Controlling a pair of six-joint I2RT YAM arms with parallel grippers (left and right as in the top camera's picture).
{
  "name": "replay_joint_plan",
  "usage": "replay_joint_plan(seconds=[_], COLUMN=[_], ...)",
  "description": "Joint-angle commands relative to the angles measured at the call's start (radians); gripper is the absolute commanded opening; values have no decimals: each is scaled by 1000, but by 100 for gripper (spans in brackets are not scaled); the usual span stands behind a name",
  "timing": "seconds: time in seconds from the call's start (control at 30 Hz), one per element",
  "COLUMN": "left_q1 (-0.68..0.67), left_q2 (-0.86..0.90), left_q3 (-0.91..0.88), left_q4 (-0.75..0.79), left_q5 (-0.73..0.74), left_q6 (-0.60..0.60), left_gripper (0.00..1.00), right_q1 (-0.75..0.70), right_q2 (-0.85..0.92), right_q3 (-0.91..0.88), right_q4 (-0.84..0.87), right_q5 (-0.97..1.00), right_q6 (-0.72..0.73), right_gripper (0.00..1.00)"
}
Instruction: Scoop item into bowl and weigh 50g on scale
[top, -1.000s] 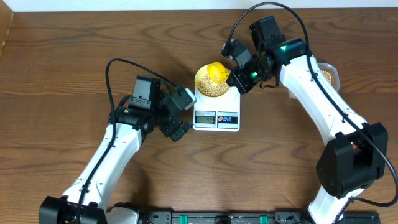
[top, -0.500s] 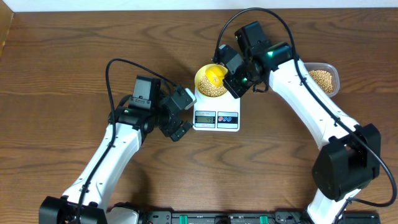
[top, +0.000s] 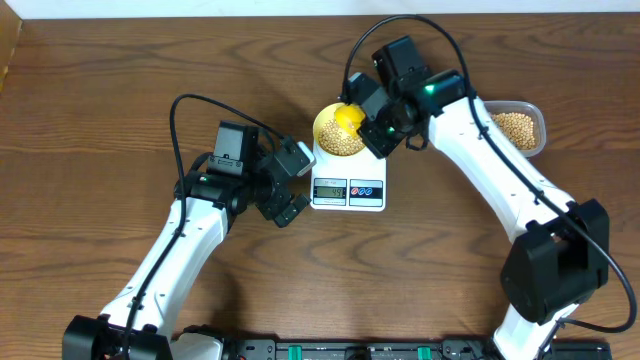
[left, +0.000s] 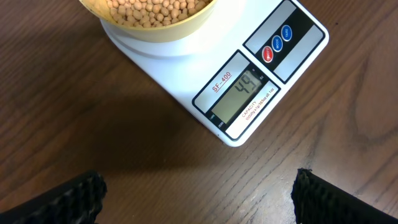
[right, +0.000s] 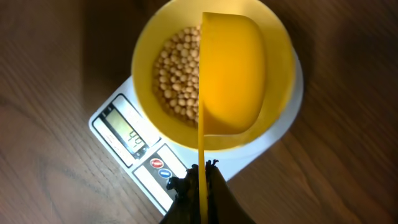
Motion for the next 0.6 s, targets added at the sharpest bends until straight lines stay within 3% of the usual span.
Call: replay_joint_plan(seconds=[0.0,0.4,0.57], left_q1=[5,5,5], left_q2=[-13,-13,-13], left_q3=[1,1,1], left_q4=[0,0,0], left_q5=[13,13,13], left_q6=[14,14,14], left_gripper=[98,98,98], right_q1=[13,0,-24], right_q2=[-27,-27,-27], right_q3=[22,22,22], right_q4=[2,3,4], right_q5=[14,-30,-153], right_q6=[-22,-18,-6], right_gripper=[1,1,1])
